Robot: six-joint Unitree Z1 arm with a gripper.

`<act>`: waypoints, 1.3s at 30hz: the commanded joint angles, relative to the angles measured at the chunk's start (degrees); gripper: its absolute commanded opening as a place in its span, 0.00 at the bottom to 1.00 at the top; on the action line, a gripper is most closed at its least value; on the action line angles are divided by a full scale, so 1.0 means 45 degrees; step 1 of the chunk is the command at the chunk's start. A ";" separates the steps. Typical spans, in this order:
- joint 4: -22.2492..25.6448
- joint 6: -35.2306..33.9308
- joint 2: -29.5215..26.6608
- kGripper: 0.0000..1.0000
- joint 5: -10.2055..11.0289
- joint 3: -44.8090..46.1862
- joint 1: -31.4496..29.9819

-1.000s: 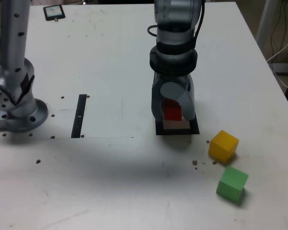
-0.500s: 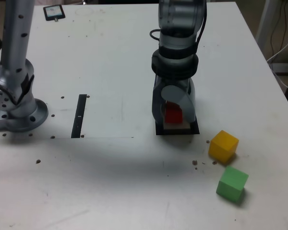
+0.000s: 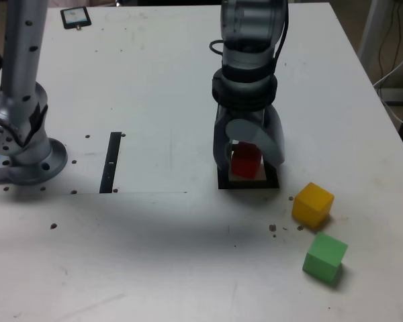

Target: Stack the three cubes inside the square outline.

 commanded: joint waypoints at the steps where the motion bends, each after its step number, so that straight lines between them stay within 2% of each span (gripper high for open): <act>1: 0.0328 0.0024 -0.0356 0.99 0.0219 -0.0317 -0.0158; 4: 0.1165 0.0024 -0.0512 0.99 0.0693 -0.1041 -0.0537; 8: 0.2635 0.0273 -0.0406 0.99 0.1674 -0.2603 -0.1251; 9: 0.3076 0.0585 -0.0319 0.99 0.1950 -0.3182 -0.1466; 12: 0.3923 0.1763 -0.0008 0.99 0.2269 -0.4477 -0.1830; 17: 0.4991 0.3711 0.0729 0.99 0.2206 -0.6305 -0.2330; 23: 0.5164 0.5036 0.1879 1.00 0.1594 -0.7321 -0.2627; 26: 0.5128 0.5407 0.2438 1.00 0.1388 -0.7479 -0.2746; 39: 0.4964 0.5783 0.3812 0.96 0.1312 -0.8032 -0.3035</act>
